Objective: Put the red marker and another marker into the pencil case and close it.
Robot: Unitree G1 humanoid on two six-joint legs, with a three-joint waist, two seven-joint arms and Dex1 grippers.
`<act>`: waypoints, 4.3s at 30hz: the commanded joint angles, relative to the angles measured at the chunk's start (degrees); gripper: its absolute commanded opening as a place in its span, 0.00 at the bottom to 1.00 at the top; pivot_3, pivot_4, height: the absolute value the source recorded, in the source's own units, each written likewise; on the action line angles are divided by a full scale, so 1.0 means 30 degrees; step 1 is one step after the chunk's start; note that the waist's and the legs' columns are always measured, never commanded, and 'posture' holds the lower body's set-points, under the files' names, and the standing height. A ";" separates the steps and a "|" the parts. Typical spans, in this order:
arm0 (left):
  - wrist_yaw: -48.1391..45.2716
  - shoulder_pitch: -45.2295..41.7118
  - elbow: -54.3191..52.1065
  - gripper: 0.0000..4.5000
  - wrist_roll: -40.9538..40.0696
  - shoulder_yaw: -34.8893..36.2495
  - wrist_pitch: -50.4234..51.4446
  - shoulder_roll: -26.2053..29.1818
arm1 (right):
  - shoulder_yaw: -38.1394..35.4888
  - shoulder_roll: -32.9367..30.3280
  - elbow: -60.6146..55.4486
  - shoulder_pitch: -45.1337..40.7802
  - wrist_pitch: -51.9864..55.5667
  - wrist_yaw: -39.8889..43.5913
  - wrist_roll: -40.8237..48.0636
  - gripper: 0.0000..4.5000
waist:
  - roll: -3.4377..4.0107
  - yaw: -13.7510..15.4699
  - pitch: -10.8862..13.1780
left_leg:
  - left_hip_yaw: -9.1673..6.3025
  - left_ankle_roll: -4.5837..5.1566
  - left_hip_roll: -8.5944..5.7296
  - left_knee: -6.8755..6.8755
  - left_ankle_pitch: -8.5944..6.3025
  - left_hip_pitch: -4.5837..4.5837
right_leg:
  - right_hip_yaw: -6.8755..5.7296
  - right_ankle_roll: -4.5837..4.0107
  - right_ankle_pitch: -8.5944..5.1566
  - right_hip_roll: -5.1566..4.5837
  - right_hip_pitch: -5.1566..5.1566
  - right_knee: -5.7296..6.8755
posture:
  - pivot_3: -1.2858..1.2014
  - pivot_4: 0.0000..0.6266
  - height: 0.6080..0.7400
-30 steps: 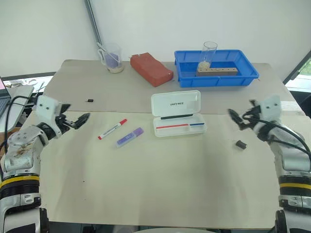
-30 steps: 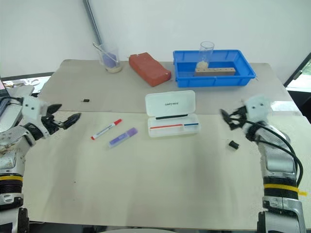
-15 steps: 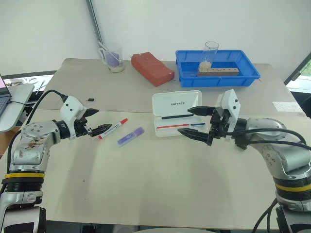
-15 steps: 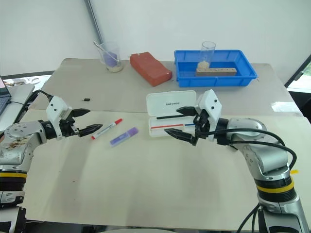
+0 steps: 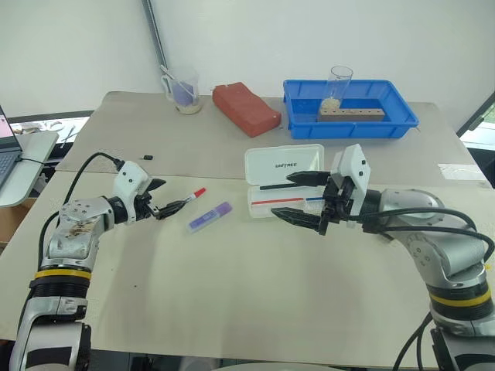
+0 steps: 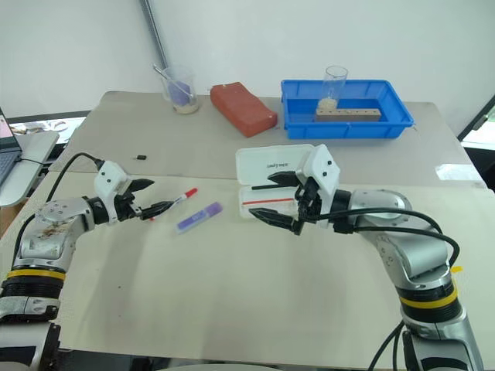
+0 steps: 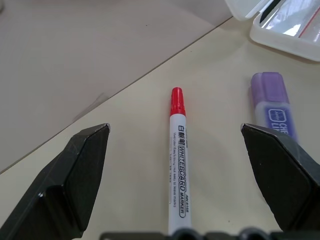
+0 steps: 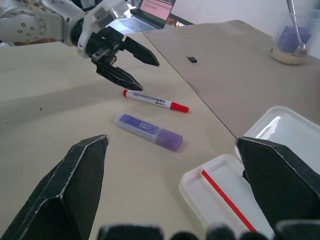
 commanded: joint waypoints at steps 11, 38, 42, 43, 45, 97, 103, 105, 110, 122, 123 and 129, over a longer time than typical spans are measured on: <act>-0.2568 -0.3973 -0.3651 0.99 0.1212 -0.5906 -0.0407 -0.4032 | -0.2580 -0.3185 -0.2155 0.1645 0.1376 0.0104 0.0721 1.00 | 0.0002 0.0297 -0.0003 | -0.0009 0.0003 -0.0021 0.0027 0.0002 -0.0053 | -0.0031 0.0014 0.0022 -0.0009 0.0034 -0.0084 | 0.52 0.24 1.00; -0.5669 -0.5998 0.2519 0.01 0.5717 -0.9894 -0.4473 -0.7229 | -0.6594 -0.4339 -0.5005 0.7260 0.2734 -0.3292 0.0941 1.00 | -0.0004 -0.0083 0.0030 | -0.0188 0.0007 -0.0061 0.0048 0.0002 -0.0117 | -0.0023 0.0120 -0.0036 0.0075 0.0037 -0.0104 | 0.52 0.24 1.00; -0.6755 -0.3185 -0.3308 0.01 0.5302 -0.9950 -0.1157 -0.4847 | -0.6668 -0.4855 -0.4865 0.7601 0.2631 -0.2408 0.1161 1.00 | 0.0039 -0.0086 0.0010 | -0.0190 0.0007 -0.0036 0.0045 0.0003 -0.0093 | -0.0023 0.0041 0.0008 0.0092 0.0058 -0.0094 | 0.52 0.24 1.00; -0.6674 -0.2688 -0.4381 0.01 0.5269 -0.9961 -0.0318 -0.4514 | -0.6600 -0.4894 -0.4837 0.7705 0.2580 -0.2278 0.1170 1.00 | 0.0043 -0.0068 0.0008 | -0.0191 0.0006 -0.0037 0.0050 0.0003 -0.0087 | -0.0024 0.0041 0.0006 0.0090 0.0063 -0.0090 | 0.52 0.24 1.00; -0.6439 -0.2027 -0.5892 0.01 0.5210 -0.9958 0.0984 -0.4152 | -0.6493 -0.4900 -0.4795 0.7803 0.2546 -0.2069 0.1203 1.00 | 0.0038 0.0057 0.0011 | -0.0199 0.0006 -0.0043 0.0077 0.0003 -0.0070 | -0.0025 0.0074 -0.0013 0.0085 0.0102 -0.0092 | 0.52 0.24 1.00; -0.2400 -0.1888 0.5483 0.59 0.1916 -0.1337 -0.0486 -0.0299 | -0.0524 -0.1728 -0.3808 -0.3041 0.5147 -0.1881 0.3961 1.00 | 0.0041 0.0415 -0.0025 | -0.0165 0.0005 -0.0028 0.0065 0.0002 -0.0132 | -0.0057 -0.0027 0.0031 0.0028 -0.0105 -0.0029 | 0.52 0.24 1.00; -0.2637 -0.2221 0.5218 0.04 0.1824 -0.1118 -0.0766 -0.0180 | -0.0739 -0.2057 -0.3940 -0.2500 0.4992 -0.2090 0.3986 1.00 | 0.0040 0.0390 -0.0030 | -0.0151 0.0009 -0.0026 0.0077 0.0005 -0.0162 | -0.0049 -0.0030 0.0025 0.0051 -0.0147 0.0126 | 0.52 0.24 1.00; -0.2633 -0.2221 0.4608 0.04 0.1651 -0.0922 -0.0659 -0.0057 | -0.0756 -0.2157 -0.3917 -0.2340 0.4881 -0.2073 0.3902 1.00 | 0.0040 0.0387 -0.0030 | -0.0151 0.0010 -0.0024 0.0077 0.0005 -0.0160 | -0.0049 -0.0030 0.0024 0.0053 -0.0154 0.0133 | 0.52 0.24 1.00; -0.5467 -0.1284 -0.2277 0.04 -0.1500 0.0652 0.3491 0.2863 | -0.2336 -0.3907 -0.3891 0.0579 0.4306 -0.1002 0.3498 1.00 | 0.0029 0.0349 -0.0024 | -0.0149 0.0011 -0.0021 0.0077 0.0006 -0.0162 | -0.0047 -0.0031 0.0024 0.0057 -0.0176 0.0152 | 0.52 0.24 1.00; -0.8148 -0.1120 -0.9459 0.04 -0.1905 -0.3041 0.3850 0.4660 | -0.3501 -0.5317 -0.3617 0.3712 0.2913 -0.0007 0.2705 1.00 | 0.0088 0.0288 -0.0042 | -0.0084 0.0005 0.0010 0.0022 0.0005 -0.0027 | -0.0044 -0.0099 -0.0044 0.0050 -0.0190 0.0147 | 0.52 0.24 1.00; -0.7388 -0.1860 -0.8784 0.04 -0.1079 -0.3684 0.3079 0.3609 | -0.3478 -0.5287 -0.3643 0.3706 0.2897 -0.0056 0.2683 1.00 | 0.0085 0.0379 -0.0041 | -0.0087 0.0006 0.0001 0.0047 0.0006 -0.0037 | -0.0061 -0.0093 -0.0047 0.0044 -0.0182 0.0146 | 0.52 0.24 1.00; -0.5485 -0.4561 -0.5865 0.04 0.1167 -0.6737 0.1111 -0.1677 | -0.3632 -0.5057 -0.4099 0.3850 0.3199 -0.0882 0.2705 1.00 | -0.0005 0.0433 -0.0078 | -0.0140 0.0058 -0.0002 0.0302 -0.0010 -0.0324 | -0.0026 -0.0011 0.0008 0.0092 -0.0196 0.0129 | 0.52 0.24 1.00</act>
